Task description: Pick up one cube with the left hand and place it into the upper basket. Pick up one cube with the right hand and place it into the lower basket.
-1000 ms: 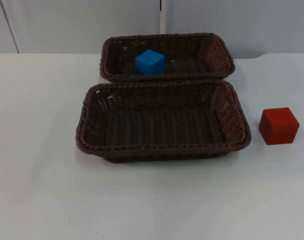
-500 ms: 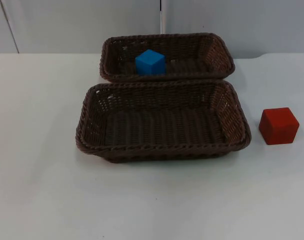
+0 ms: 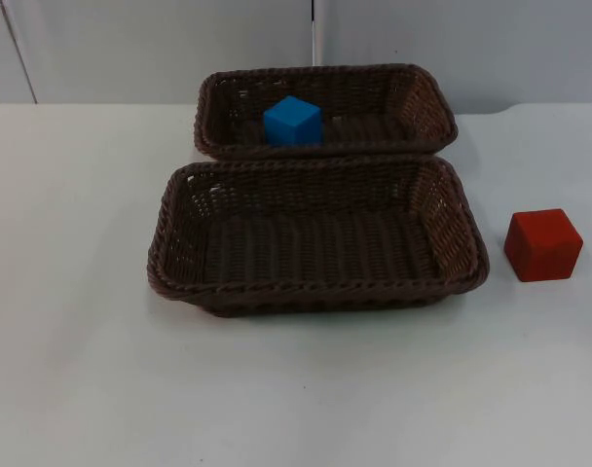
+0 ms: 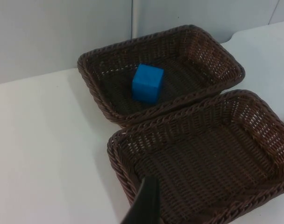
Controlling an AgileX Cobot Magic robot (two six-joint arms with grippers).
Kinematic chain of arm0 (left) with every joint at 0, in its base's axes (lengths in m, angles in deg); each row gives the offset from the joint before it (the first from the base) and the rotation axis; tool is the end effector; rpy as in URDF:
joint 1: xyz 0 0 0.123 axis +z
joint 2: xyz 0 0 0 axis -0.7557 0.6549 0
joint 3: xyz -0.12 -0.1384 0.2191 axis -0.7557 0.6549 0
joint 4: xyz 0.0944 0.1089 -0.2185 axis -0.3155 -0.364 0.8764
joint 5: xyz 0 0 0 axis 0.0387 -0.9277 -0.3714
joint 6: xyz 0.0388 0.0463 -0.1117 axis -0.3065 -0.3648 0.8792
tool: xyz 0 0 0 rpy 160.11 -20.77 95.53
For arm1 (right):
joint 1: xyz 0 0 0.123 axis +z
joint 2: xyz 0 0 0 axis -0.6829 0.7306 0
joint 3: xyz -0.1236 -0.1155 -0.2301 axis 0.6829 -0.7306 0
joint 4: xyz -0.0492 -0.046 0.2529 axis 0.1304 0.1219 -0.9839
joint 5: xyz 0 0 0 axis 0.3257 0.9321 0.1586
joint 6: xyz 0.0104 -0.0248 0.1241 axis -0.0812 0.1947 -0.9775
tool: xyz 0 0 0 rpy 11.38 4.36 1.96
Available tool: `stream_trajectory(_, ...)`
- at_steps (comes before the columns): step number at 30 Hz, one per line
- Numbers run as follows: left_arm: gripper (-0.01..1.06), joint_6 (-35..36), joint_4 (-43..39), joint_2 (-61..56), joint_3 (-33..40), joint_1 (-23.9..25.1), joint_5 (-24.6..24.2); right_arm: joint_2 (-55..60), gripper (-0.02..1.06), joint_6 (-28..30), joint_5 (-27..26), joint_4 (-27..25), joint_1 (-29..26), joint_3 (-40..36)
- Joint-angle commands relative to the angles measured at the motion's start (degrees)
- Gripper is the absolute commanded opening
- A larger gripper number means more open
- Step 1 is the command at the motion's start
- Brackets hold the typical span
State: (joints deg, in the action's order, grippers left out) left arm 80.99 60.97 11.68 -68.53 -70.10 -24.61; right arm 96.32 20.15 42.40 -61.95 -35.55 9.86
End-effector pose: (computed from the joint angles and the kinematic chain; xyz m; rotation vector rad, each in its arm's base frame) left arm 0.2179 -0.0943 0.3141 0.3638 2.0639 -0.3423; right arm 0.1323 0.0160 0.3152 -0.1537 2.2892 0.0515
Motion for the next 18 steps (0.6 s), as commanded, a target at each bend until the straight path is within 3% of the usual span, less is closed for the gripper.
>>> stream_trajectory(1, 0.8, 0.5, 0.5, -0.4, 0.3, -0.2, 0.2, 3.3, 1.05, 0.0, -1.1, 0.0, -0.4, 1.7)
stream_trajectory(5, 0.8, 0.5, 0.5, -0.4, 0.3, -0.2, 0.2, 11.7, 1.05, 1.3, -1.1, -2.5, -0.4, 6.2)
stream_trajectory(18, 0.8, 0.5, 0.4, -0.4, 0.3, -0.2, 0.2, 30.3, 1.05, 1.4, -0.4, -2.6, -0.4, 14.5)
